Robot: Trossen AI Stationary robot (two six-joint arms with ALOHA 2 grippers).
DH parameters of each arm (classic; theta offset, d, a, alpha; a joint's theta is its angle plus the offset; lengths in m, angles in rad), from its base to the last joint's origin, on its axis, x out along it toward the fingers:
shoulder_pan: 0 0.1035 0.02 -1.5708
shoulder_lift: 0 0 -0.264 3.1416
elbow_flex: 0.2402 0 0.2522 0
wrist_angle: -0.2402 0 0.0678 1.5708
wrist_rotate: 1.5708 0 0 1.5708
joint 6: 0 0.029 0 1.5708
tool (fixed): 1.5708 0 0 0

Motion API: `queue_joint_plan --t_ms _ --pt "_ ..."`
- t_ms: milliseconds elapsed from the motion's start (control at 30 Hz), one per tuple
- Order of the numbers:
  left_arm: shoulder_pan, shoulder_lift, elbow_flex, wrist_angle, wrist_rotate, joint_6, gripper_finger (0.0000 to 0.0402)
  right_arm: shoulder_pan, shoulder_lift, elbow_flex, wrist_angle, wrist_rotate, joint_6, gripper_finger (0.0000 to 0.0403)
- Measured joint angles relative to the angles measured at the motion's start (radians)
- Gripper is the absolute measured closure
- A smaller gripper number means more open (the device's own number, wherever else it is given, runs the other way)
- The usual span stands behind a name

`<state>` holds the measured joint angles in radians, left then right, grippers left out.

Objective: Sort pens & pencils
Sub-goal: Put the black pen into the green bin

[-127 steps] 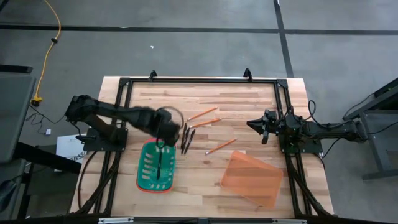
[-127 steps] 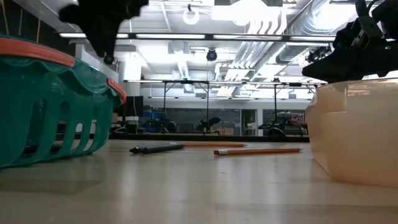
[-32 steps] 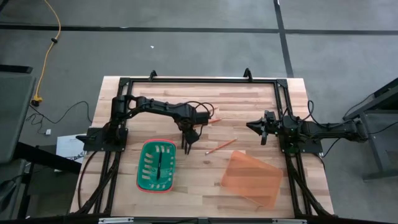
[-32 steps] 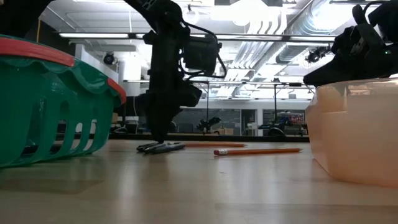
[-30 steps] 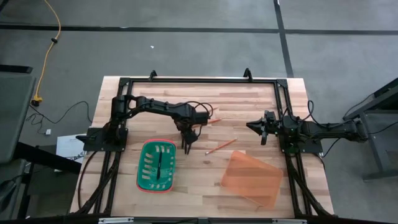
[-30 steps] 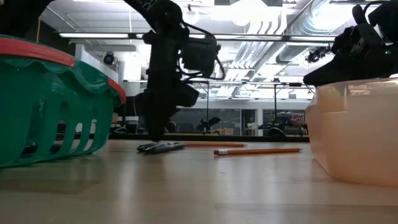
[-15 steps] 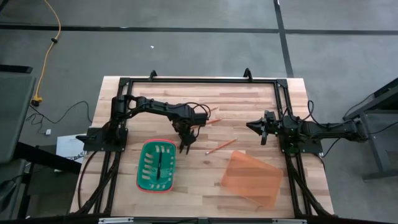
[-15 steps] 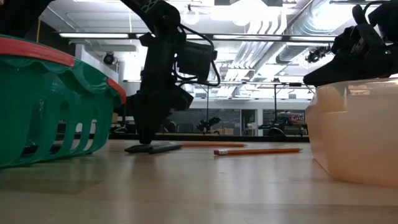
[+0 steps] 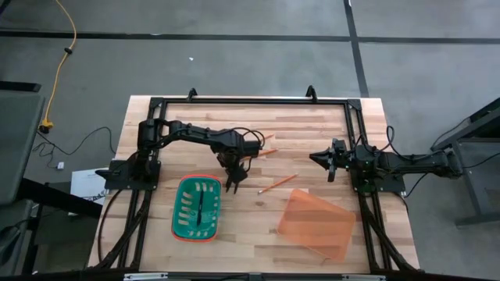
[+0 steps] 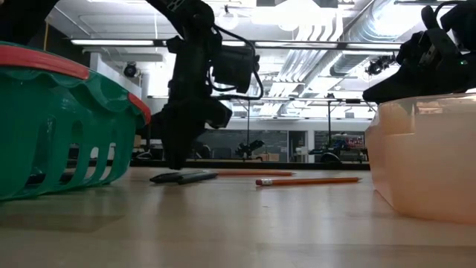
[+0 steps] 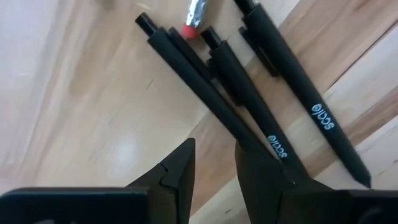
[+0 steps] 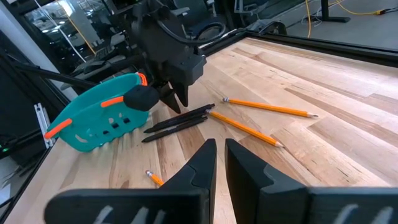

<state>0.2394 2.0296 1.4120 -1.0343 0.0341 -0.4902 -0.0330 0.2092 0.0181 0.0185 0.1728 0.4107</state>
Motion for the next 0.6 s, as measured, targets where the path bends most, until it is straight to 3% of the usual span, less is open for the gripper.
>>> queue_joint_plan --t_ms 200,600 --pt "-0.004 0.0 0.0 0.022 0.023 -0.013 0.03 0.0 0.0 0.0 0.0 0.0 0.0 0.0378" --pt "-0.013 0.012 -0.05 0.096 -0.031 -0.014 0.03 0.0 0.0 0.0 0.0 0.0 0.0 0.0378"
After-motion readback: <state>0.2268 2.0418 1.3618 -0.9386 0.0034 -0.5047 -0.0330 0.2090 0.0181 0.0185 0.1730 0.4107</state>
